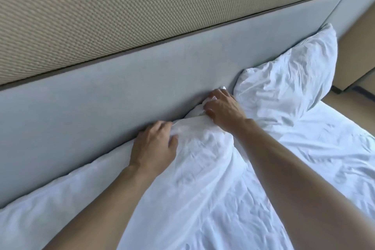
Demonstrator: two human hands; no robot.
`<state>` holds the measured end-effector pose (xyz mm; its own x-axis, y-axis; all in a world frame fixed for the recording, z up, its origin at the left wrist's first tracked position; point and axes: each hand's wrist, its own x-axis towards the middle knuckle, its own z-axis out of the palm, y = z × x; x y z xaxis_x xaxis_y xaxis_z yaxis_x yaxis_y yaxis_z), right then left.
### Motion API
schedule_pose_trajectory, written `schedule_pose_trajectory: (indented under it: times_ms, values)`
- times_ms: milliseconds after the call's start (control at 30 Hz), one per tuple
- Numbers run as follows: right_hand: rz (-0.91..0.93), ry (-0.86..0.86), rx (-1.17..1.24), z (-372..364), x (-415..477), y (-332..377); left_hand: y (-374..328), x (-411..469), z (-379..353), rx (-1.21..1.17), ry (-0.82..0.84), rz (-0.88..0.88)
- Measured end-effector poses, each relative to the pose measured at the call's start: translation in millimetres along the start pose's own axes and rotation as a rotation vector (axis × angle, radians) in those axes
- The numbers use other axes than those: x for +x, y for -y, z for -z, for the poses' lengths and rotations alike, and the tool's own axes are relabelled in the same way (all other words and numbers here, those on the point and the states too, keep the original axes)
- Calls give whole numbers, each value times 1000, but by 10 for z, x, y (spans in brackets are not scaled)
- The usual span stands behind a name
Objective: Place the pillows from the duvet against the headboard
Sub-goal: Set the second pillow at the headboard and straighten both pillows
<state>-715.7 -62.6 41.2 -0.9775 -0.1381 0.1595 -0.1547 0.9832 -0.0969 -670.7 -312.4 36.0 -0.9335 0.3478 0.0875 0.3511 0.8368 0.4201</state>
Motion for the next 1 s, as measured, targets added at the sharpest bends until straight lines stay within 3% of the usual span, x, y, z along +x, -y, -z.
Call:
schedule_pose_trajectory:
  times_ms: [133, 300, 600, 800, 900, 1000]
  values:
    - [31, -105, 27, -10, -20, -45, -37, 4, -58, 38, -16, -3]
    - [108, 65, -89, 84, -26, -23, -43, 14, -82, 71, -36, -13]
    - [75, -92, -202, 33, -36, 28, -51, 3, -125, 128, -41, -34]
    - [-109, -298, -259, 52, 56, 57, -8, 25, -155, 125, -42, -53]
    - [-166, -375, -103, -62, -31, 156, 47, 5, -105, 118, -58, -42]
    - [54, -337, 113, -153, -285, 381, 189, -100, -14, 127, -49, -47]
